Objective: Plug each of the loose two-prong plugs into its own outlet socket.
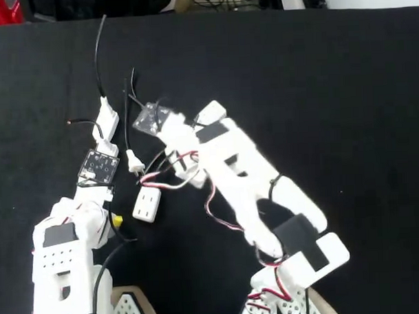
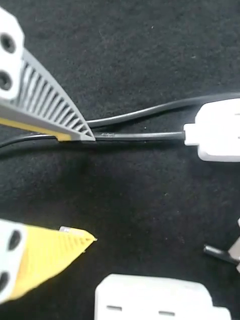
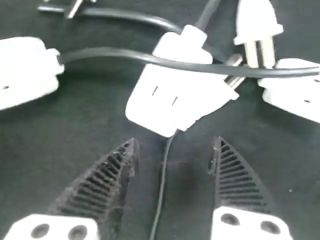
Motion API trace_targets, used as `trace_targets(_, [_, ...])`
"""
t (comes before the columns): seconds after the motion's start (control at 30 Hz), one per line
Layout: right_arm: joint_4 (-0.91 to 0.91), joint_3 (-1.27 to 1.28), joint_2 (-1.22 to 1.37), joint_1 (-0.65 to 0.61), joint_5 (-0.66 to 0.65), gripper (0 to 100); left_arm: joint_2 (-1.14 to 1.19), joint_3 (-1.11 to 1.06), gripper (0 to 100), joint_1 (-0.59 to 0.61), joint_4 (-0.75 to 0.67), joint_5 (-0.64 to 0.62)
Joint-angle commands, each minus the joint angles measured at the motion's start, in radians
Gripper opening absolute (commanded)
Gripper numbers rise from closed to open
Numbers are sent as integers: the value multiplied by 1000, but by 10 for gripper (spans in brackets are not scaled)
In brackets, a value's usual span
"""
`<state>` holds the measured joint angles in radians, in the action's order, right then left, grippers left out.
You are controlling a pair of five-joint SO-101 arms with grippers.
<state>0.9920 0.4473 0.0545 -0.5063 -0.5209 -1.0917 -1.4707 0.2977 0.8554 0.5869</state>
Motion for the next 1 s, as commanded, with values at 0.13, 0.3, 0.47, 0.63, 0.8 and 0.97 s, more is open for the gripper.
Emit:
trace_targets(0.13, [-98,-42,145,51,-2,236,-8,4,274,-5,-15,5])
trace_targets(0.3, [-58,-84,208,98,-94,153,-8,2,274,-5,-15,5])
trace_targets(0.47, [-37,-93,213,103,-101,12,-8,2,274,-5,-15,5])
trace_targets(0.63, [14,-143,211,184,-72,12,-8,2,274,-5,-15,5])
trace_targets(0.8, [238,-286,213,262,-172,12,-8,2,274,-5,-15,6])
trace_targets(0.97, [493,-435,213,371,-540,13,-8,2,274,-5,-15,6])
